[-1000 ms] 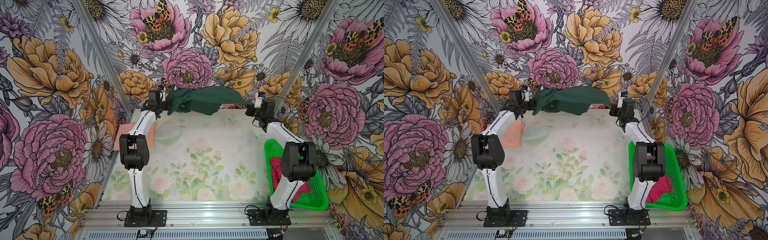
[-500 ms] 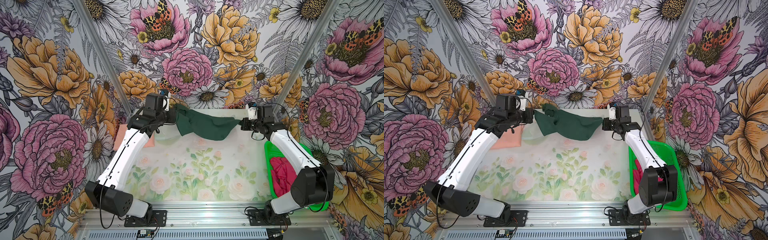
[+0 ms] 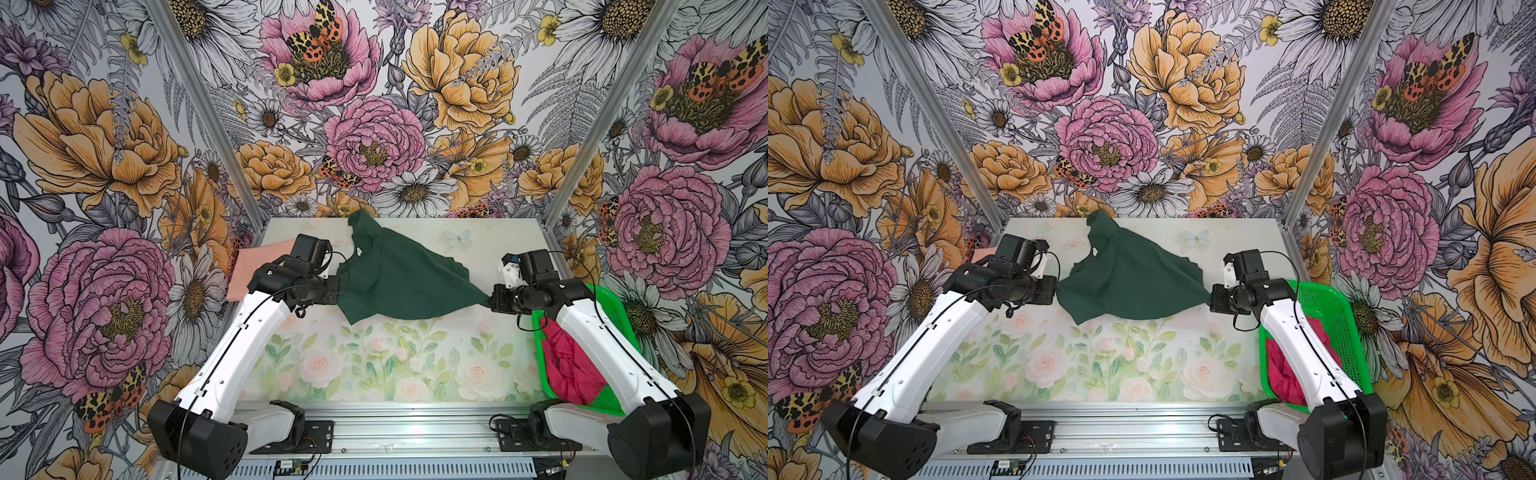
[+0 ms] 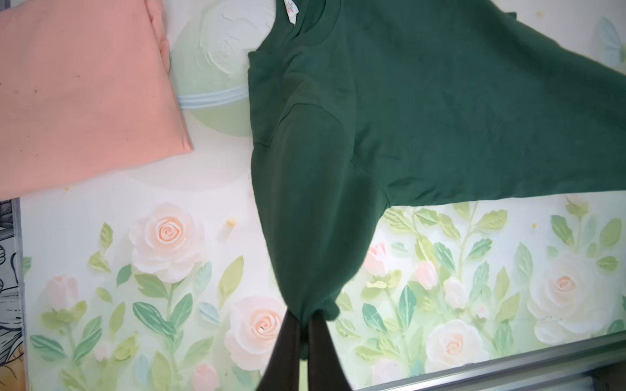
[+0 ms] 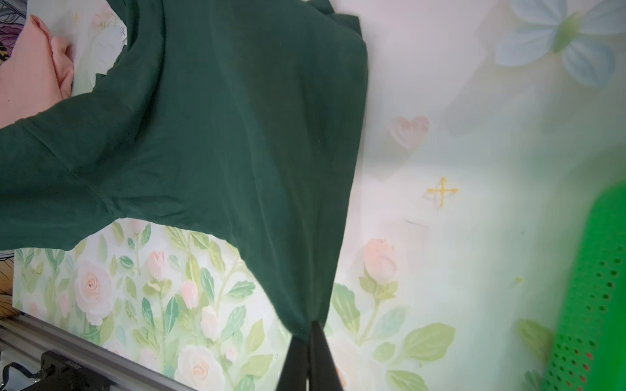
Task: Fold and stack t-shirts
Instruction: Flatten out the T-shirt at the center of the board.
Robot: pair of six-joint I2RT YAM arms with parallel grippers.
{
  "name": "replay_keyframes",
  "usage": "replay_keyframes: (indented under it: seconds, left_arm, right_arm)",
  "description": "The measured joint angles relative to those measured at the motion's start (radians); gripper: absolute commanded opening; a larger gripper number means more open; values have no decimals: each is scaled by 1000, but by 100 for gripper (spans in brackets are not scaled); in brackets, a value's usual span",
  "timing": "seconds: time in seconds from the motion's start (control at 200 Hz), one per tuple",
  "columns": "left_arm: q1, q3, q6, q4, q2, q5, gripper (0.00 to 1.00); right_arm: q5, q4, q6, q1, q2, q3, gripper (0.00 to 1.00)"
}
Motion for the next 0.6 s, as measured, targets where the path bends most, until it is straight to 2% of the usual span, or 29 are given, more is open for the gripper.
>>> replay_keyframes:
  seconds: [0.215, 0.33, 0.39, 0.445, 0.54, 0.6]
  left_arm:
    - [-3, 37, -27, -129, -104, -24, 0]
    - [0, 86, -29, -145, -125, -86, 0]
    - [23, 128, -16, -110, -118, -94, 0]
    - [60, 167, 1, -49, -92, -85, 0]
    - [240, 213, -20, 181, -18, 93, 0]
    - [306, 211, -36, 364, 42, 90, 0]
  right_arm:
    - [-6, -72, 59, 109, -62, -93, 0]
    - [70, -121, 63, 106, -53, -57, 0]
    - [120, -140, 53, 82, -9, 57, 0]
    - [161, -126, 36, 53, 65, 229, 0]
    - [219, 2, -6, 9, 220, 565, 0]
    - [239, 84, -37, -12, 323, 770, 0]
